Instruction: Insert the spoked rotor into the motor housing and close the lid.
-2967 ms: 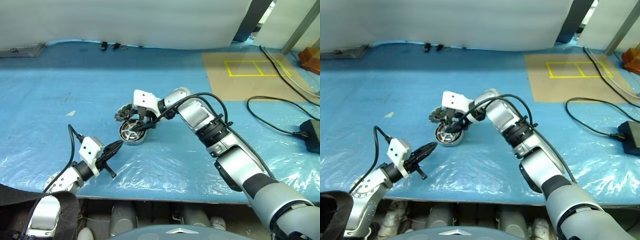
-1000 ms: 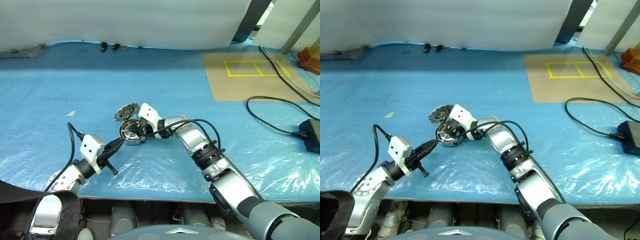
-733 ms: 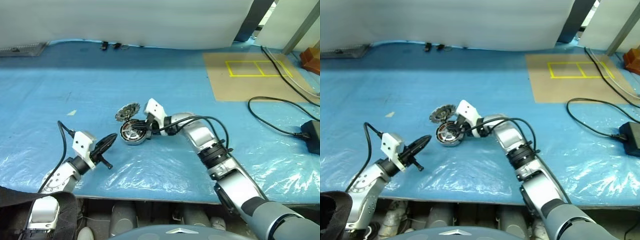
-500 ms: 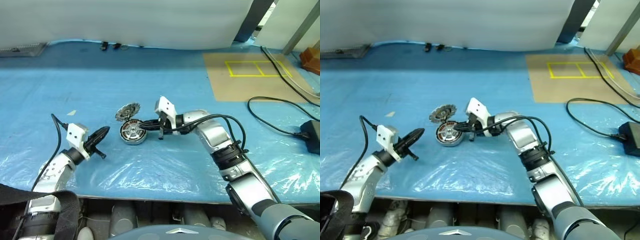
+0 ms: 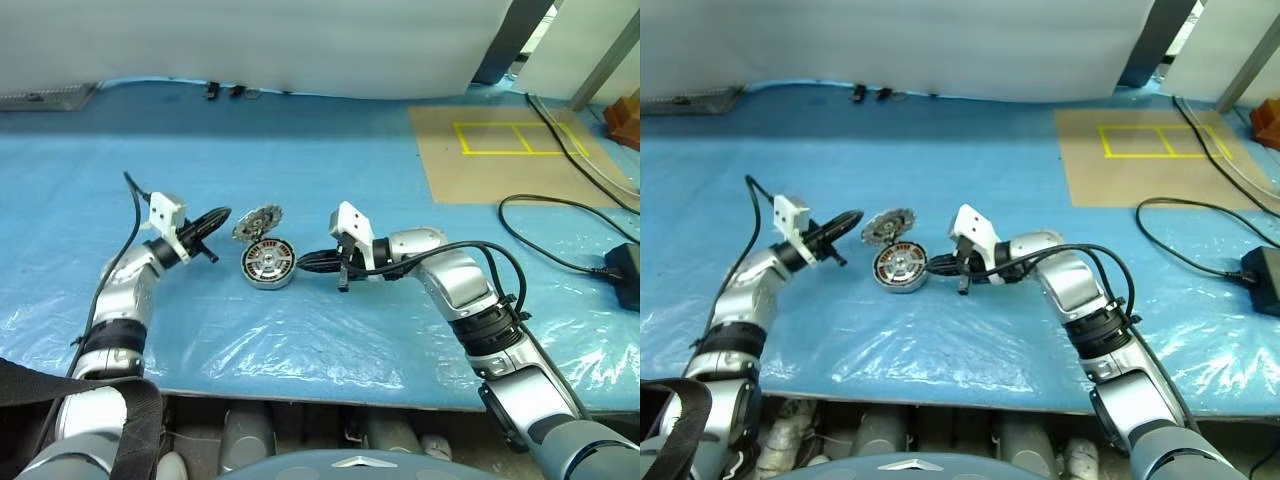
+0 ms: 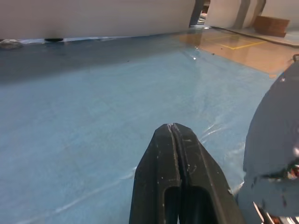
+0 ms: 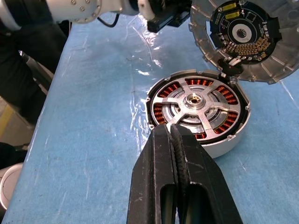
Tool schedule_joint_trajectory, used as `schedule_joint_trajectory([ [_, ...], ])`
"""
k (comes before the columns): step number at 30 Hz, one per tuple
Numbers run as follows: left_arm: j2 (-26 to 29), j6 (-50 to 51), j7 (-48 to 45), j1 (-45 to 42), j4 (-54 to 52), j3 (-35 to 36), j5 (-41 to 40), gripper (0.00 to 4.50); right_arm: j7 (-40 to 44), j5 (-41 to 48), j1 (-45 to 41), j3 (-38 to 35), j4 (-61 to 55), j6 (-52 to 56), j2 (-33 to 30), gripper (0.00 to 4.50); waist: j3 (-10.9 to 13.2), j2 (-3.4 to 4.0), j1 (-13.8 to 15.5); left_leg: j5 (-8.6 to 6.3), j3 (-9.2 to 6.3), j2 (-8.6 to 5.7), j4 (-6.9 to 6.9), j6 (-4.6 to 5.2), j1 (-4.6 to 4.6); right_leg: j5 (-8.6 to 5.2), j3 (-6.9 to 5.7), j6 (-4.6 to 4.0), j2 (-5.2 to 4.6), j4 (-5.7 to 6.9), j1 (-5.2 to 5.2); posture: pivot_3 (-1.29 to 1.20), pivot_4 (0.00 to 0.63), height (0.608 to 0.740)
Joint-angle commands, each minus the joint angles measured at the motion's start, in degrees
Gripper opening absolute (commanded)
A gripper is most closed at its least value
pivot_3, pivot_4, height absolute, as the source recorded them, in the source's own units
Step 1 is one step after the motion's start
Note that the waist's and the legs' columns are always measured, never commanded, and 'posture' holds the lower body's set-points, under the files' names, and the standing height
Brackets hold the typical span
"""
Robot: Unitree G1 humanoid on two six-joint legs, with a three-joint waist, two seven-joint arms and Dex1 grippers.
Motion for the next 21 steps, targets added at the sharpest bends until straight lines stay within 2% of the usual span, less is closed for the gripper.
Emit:
schedule_joint_trajectory([
  [1, 0.0, -1.9, -4.4, -5.2, 5.1, -0.8, 1.1, 0.00, -0.9, 2.0, 0.1, -1.4, -3.0, 0.7, -0.2, 0.05, 0.0, 0.00, 0.3, 0.00, 0.00, 0.00, -0.01, 0.00, 0.00, 0.00, 0.00, 0.00, 0.00, -0.01, 0.00, 0.00, 0.150, 0.740],
  [11, -2.1, -1.7, -15.8, -18.2, 17.2, -5.4, 6.2, 0.00, -2.8, 3.6, 0.5, -1.7, -3.9, 1.8, -0.7, 0.05, 0.0, -0.06, 1.6, 0.00, -0.01, -0.02, -0.06, -0.02, -0.05, 0.00, -0.02, 0.02, -0.02, -0.07, -0.01, 0.00, 0.150, 0.740],
  [21, -3.8, -6.1, -20.8, -17.9, 18.6, -11.3, 13.5, 0.00, -3.1, 6.3, 1.5, -2.7, -7.5, 5.3, -4.0, 0.05, 0.1, -0.09, 1.8, 0.01, -0.07, -0.05, -0.15, -0.02, -0.15, 0.12, -0.07, 0.24, -0.03, -0.26, 0.00, 0.00, 0.150, 0.740],
])
